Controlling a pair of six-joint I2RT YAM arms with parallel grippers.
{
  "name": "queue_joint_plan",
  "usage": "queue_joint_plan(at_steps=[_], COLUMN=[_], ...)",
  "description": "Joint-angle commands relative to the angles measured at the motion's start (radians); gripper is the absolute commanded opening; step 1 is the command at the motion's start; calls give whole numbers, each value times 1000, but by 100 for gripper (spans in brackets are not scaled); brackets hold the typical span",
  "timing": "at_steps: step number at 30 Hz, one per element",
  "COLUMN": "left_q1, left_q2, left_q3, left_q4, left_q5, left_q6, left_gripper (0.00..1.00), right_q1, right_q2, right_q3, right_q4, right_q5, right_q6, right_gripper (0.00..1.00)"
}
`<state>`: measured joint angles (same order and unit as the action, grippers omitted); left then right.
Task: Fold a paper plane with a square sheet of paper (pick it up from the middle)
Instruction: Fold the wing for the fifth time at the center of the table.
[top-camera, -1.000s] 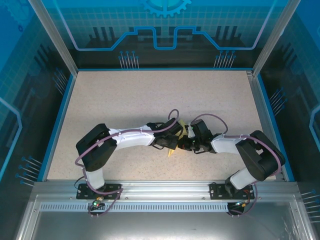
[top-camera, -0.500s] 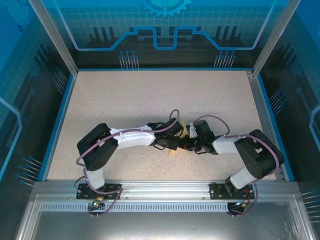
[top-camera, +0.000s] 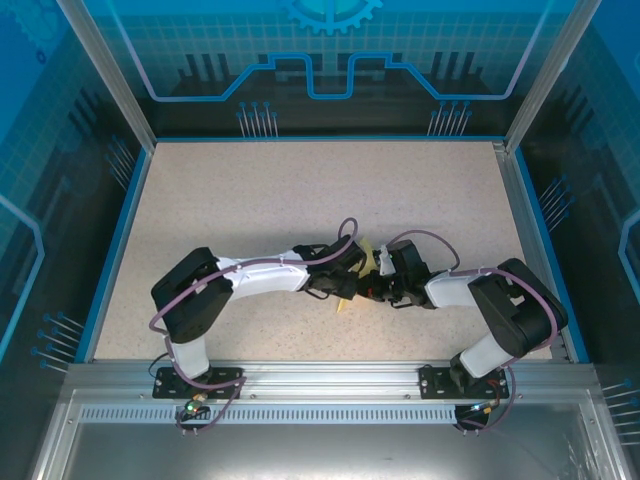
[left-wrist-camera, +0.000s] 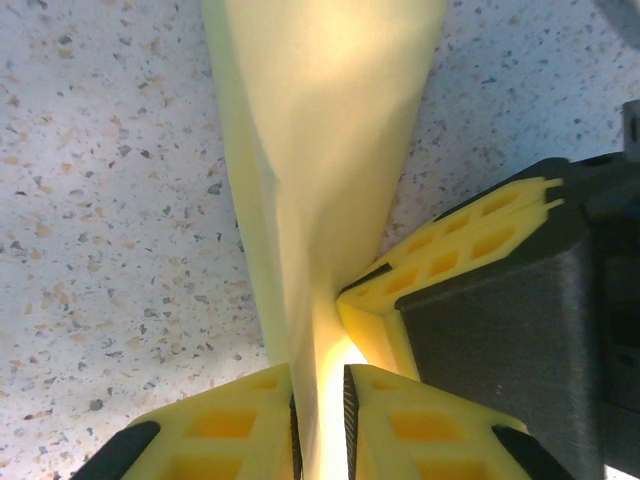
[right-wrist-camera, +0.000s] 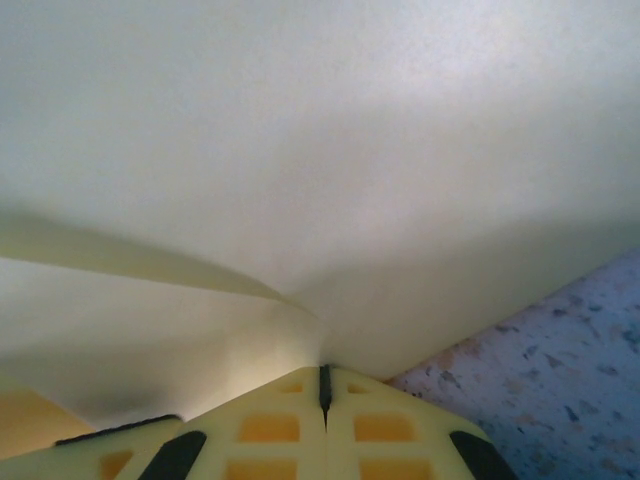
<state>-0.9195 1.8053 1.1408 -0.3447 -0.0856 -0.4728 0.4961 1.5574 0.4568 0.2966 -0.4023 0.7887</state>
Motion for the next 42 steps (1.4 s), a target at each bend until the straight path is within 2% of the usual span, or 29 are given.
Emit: queue_joint_plan(at_steps=[1,6,15,21,28,42], left_q1=[-5,-6,-5,-8,-15,-15], left_q2=[-56,-59,-55,-16,17,57], left_q3=[-25,-33,-36,-12,6,40], left_q4=[-19,-22,-30,-51,-66,-20], left_q5=[-15,-9,-20,-22,-52,-3], left_q6=[-23,-24,-20,12,35,9], left_gripper=[21,19,5,0,0,0], right_q1=[-14,-13,-15,-15,-16,-19], right_q2=[30,30,26,27,30,36], right_q3=[-8,-4,-8,-10,-17,-29], right_q4=[-14,-17,-17,-13,-5,24], right_q5=[33,30,28,26,25,12], right_q6=[-13,-16,-17,-19,-17,-12], right_gripper=[2,2,2,2,2,1])
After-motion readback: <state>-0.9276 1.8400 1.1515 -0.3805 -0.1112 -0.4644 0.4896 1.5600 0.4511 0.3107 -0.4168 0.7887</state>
